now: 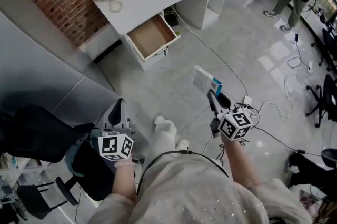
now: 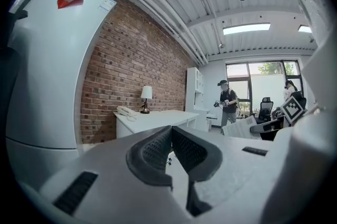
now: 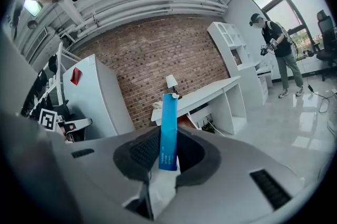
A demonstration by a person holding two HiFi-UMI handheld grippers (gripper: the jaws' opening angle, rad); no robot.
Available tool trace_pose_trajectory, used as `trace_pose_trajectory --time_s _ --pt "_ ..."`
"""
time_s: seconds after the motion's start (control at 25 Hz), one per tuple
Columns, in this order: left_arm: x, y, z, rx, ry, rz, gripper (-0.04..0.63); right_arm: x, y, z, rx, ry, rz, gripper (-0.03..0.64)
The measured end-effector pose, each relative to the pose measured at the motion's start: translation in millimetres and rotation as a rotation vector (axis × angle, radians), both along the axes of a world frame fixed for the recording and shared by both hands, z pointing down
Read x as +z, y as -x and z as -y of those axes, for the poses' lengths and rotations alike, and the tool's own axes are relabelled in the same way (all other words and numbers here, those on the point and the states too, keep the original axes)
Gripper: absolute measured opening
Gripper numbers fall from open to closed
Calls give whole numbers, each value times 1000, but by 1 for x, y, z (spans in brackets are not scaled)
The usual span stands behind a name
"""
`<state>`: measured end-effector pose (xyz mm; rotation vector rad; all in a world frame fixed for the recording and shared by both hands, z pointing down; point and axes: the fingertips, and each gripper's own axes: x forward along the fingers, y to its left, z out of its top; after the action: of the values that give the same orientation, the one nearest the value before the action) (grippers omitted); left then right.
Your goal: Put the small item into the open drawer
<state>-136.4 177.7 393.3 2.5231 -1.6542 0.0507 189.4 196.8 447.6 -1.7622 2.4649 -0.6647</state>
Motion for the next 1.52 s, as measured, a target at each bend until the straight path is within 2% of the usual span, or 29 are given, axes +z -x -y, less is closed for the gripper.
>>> trace_pose_trajectory --time_s 0.32,0.68,0.88,1.28,1.52 --pt "9 -2 64 19 -1 -7 6 9 4 51 4 12 -2 77" --pt "14 -30 169 77 24 -24 5 14 7 144 -24 46 -13 77" --pt "25 -27 214 95 53 -15 6 23 21 191 -34 67 -2 77" --pt "42 -18 277 99 91 -41 6 40 33 250 -42 117 -11 77" --pt "59 -12 293 73 137 -62 6 47 43 273 -72 152 -10 77"
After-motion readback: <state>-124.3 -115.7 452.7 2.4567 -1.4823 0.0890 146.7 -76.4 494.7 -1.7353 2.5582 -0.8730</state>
